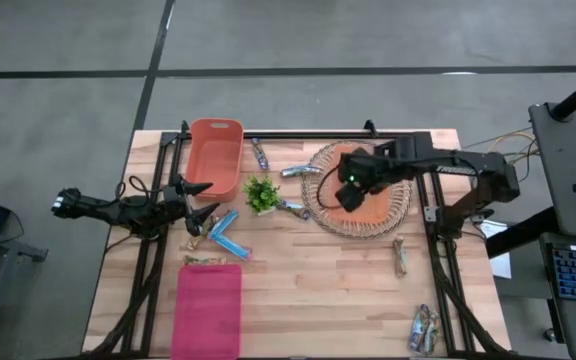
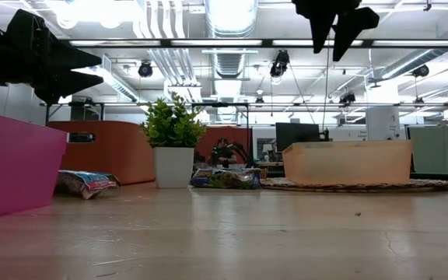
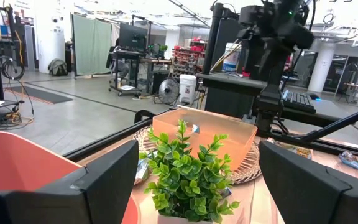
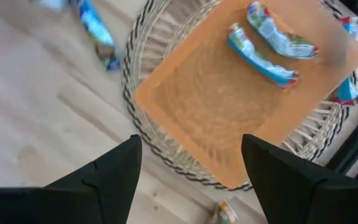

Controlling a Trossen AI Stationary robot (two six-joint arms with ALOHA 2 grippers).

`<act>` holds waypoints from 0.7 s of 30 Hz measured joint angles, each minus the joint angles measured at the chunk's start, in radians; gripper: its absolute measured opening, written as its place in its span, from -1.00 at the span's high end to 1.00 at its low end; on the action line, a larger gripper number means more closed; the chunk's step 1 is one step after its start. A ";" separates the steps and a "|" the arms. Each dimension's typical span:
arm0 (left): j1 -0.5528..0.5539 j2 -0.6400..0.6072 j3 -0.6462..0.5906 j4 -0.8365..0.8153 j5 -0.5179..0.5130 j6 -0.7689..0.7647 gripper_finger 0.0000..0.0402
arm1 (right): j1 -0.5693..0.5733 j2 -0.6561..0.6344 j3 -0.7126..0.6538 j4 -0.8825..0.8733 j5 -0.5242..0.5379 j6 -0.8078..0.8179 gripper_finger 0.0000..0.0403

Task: Pick and place Granola Bars by type
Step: Put the top red granola bar into the right orange bin

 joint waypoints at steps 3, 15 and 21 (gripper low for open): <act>0.000 0.000 0.000 0.000 0.000 0.000 -0.55 | 0.022 -0.001 -0.026 -0.018 0.037 -0.040 -0.33; 0.000 0.000 0.000 0.000 0.000 0.000 -0.55 | -0.110 -0.087 -0.113 -0.105 0.294 -0.272 -0.31; 0.000 0.000 0.000 0.000 0.000 0.000 -0.55 | -0.266 -0.102 -0.122 -0.101 0.285 -0.398 -0.34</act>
